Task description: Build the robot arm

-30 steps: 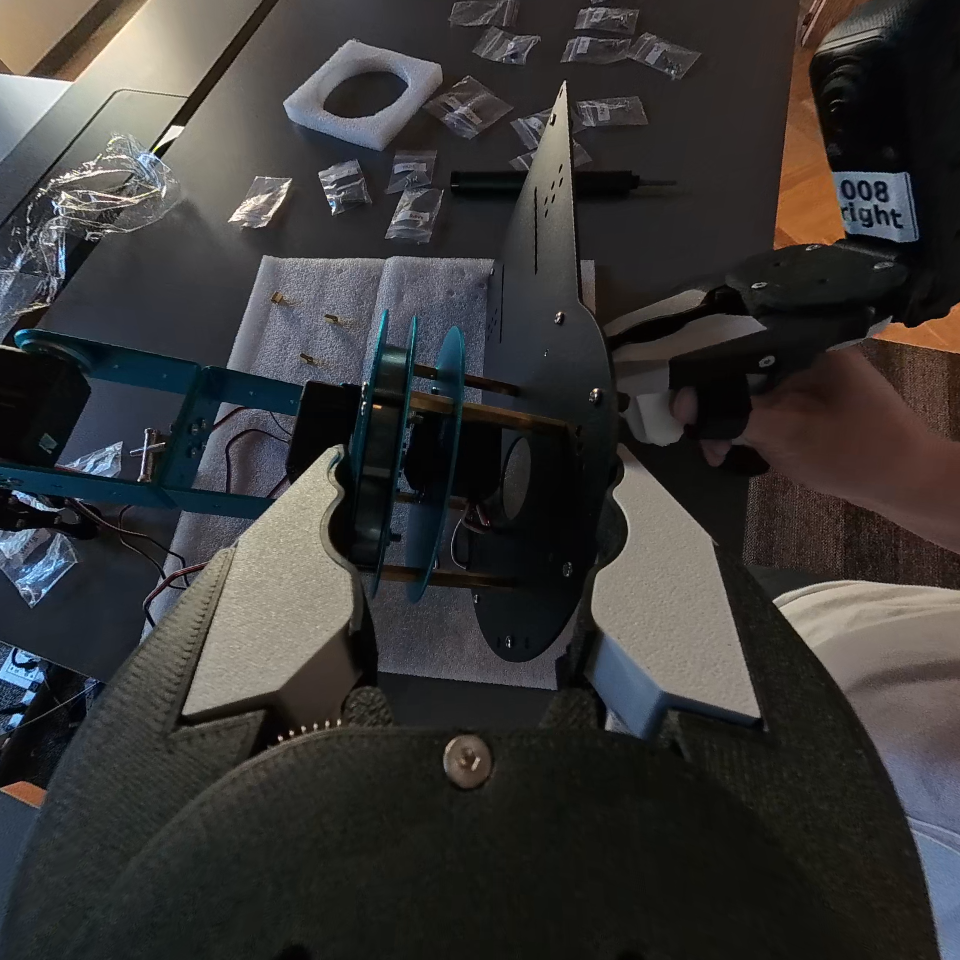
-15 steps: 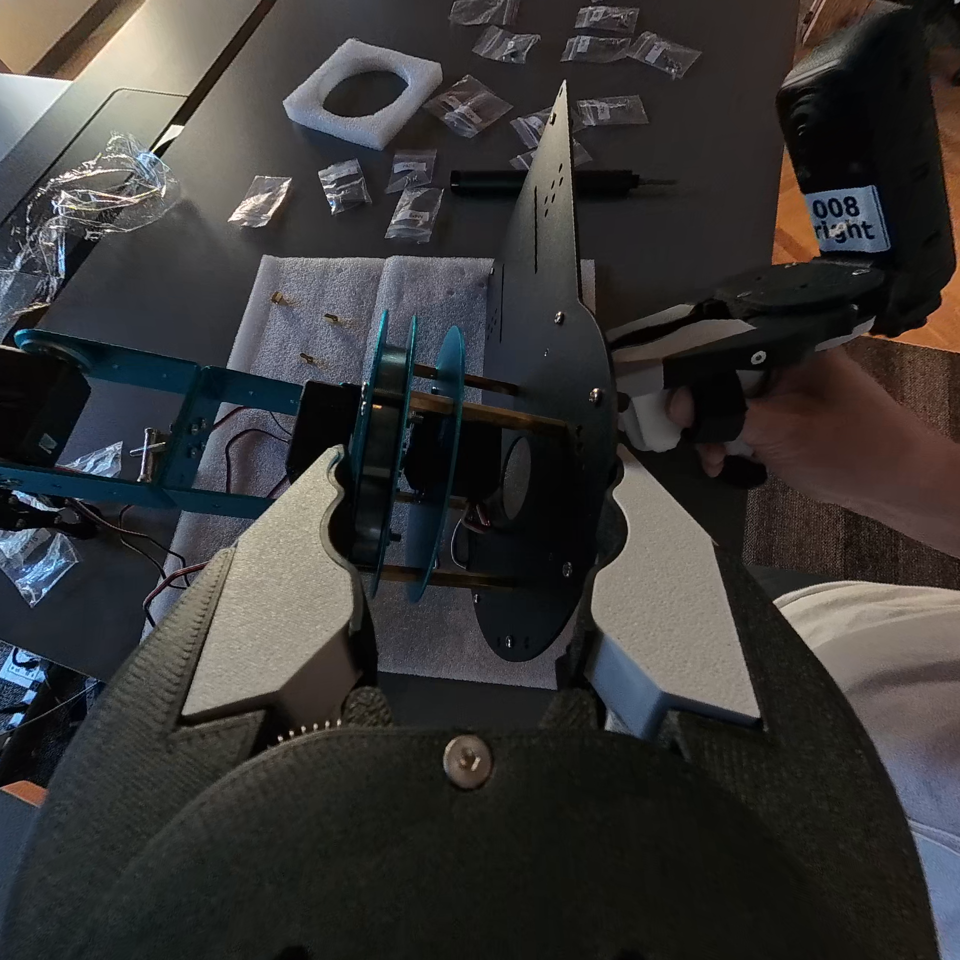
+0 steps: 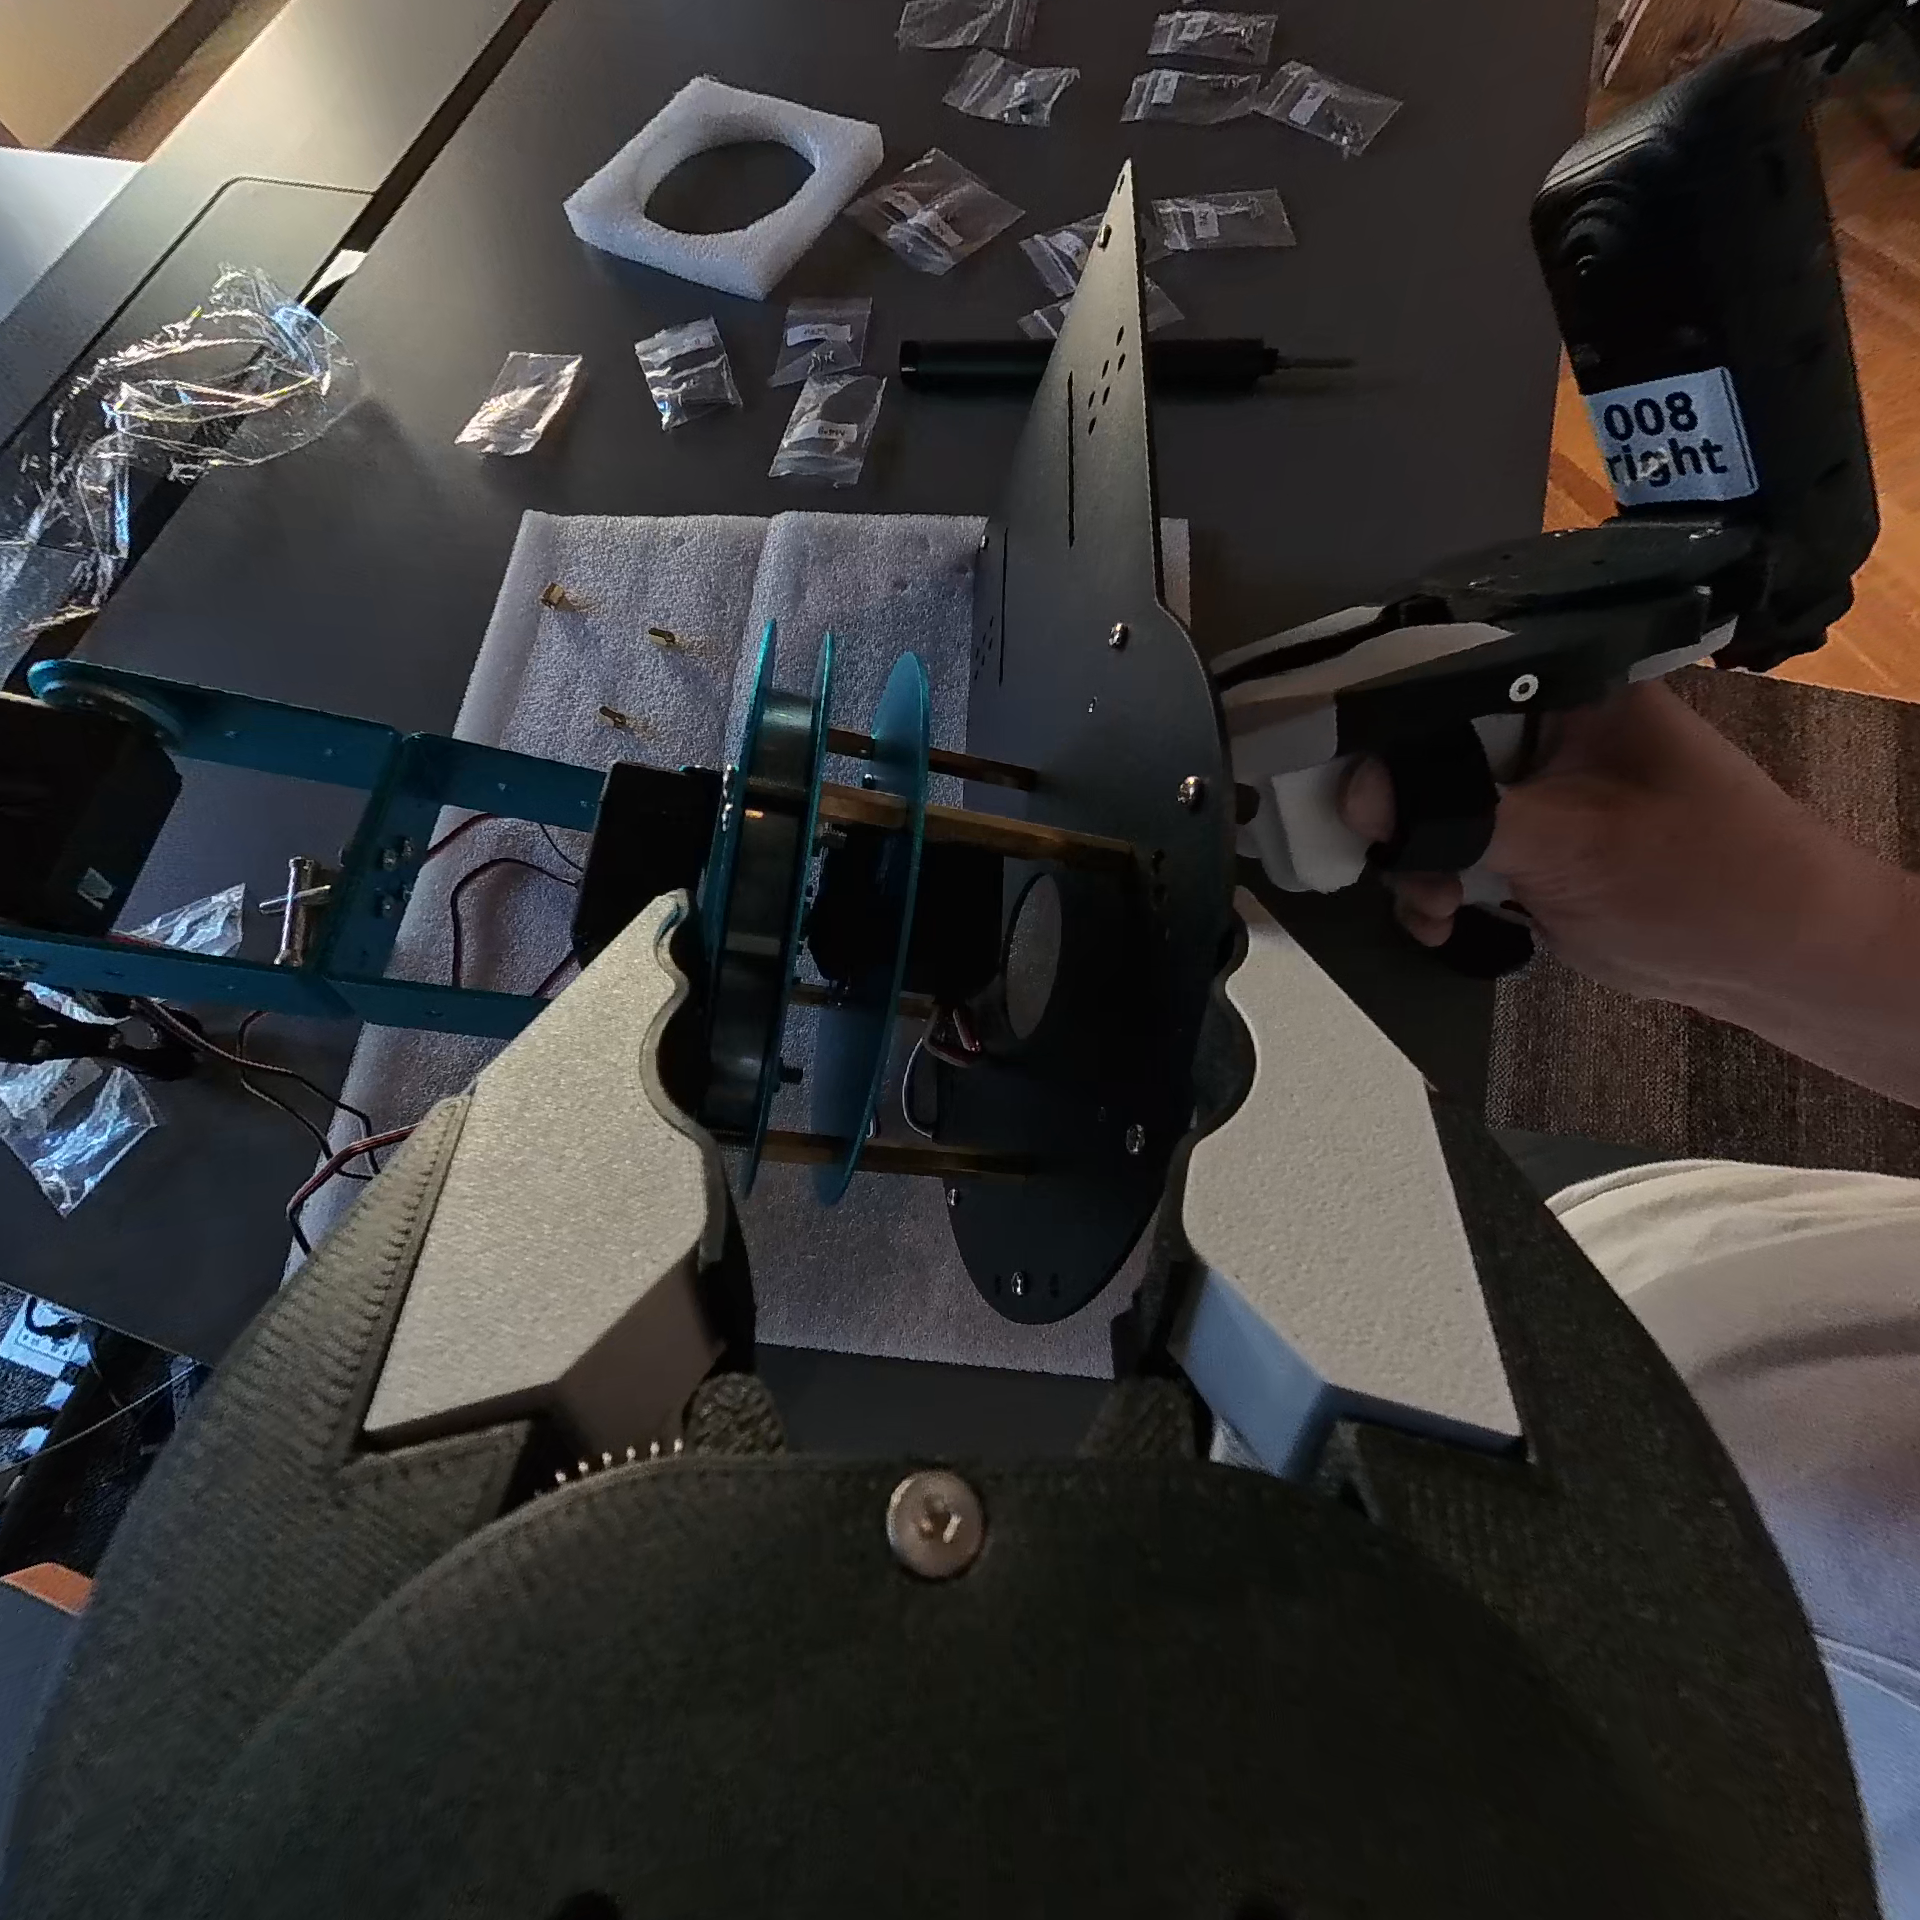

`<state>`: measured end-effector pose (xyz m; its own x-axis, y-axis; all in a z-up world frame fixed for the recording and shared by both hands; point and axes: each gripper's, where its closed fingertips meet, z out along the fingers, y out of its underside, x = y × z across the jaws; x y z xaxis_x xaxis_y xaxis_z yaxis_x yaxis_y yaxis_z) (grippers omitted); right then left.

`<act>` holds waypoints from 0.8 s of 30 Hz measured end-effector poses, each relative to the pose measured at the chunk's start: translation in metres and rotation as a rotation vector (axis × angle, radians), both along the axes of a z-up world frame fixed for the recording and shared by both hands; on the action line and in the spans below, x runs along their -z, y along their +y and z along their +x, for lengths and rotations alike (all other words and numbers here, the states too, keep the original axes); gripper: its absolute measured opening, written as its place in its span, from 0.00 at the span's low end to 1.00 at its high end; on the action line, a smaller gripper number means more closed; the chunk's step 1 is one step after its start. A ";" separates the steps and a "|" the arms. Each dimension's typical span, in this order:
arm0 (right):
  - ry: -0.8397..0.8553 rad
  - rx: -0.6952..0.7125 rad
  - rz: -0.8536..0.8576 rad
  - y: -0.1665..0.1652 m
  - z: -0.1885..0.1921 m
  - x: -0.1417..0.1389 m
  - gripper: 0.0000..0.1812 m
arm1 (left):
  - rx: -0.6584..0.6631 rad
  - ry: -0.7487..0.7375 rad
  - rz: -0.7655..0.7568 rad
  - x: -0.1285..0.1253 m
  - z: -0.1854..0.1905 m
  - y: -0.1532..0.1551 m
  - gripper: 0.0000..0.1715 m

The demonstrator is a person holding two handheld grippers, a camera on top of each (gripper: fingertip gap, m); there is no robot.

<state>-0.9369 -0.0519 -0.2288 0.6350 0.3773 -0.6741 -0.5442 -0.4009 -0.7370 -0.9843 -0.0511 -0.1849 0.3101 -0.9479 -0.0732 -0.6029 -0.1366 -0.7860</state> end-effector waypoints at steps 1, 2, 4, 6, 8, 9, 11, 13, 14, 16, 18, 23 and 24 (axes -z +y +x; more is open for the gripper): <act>-0.002 0.001 0.000 0.000 0.000 0.000 0.00 | 0.000 -0.001 0.000 0.000 0.000 0.000 0.55; -0.004 0.002 0.000 0.000 0.000 0.000 0.00 | 0.000 -0.001 0.000 0.000 0.000 0.000 0.55; 0.000 0.000 -0.003 0.000 0.000 0.000 0.00 | -0.001 -0.001 0.000 0.000 0.000 0.000 0.55; 0.017 -0.005 -0.010 0.000 0.000 0.001 0.00 | 0.000 -0.001 0.000 0.000 0.000 0.000 0.55; 0.041 -0.008 -0.022 0.000 0.000 0.001 0.00 | -0.001 -0.002 0.000 0.000 0.000 0.000 0.55; 0.050 -0.008 -0.025 0.000 0.000 0.001 0.00 | -0.001 -0.002 0.000 0.000 0.000 0.000 0.55; 0.049 -0.008 -0.024 0.000 0.000 0.001 0.00 | -0.001 -0.002 0.000 0.000 0.000 0.000 0.55; 0.041 -0.004 -0.022 0.000 0.000 0.001 0.00 | -0.001 -0.002 0.000 0.000 0.000 0.000 0.55; 0.039 -0.003 -0.021 0.000 0.000 0.001 0.00 | -0.001 -0.002 0.000 0.000 0.000 0.000 0.55; 0.051 -0.004 -0.024 0.000 0.000 0.001 0.00 | -0.001 -0.001 0.000 0.000 0.000 0.000 0.55; 0.087 -0.009 -0.036 0.000 0.000 0.001 0.00 | -0.001 -0.001 0.000 0.000 0.000 0.000 0.55; 0.223 0.000 -0.078 0.000 0.000 0.002 0.00 | 0.000 0.002 0.001 0.000 0.000 0.000 0.55; 0.265 0.001 -0.089 0.000 0.000 0.002 0.00 | 0.000 0.002 0.000 0.000 0.000 0.000 0.55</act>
<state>-0.9371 -0.0522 -0.2307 0.4326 0.3088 -0.8471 -0.7135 -0.4572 -0.5310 -0.9844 -0.0513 -0.1849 0.3099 -0.9479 -0.0742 -0.6045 -0.1362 -0.7848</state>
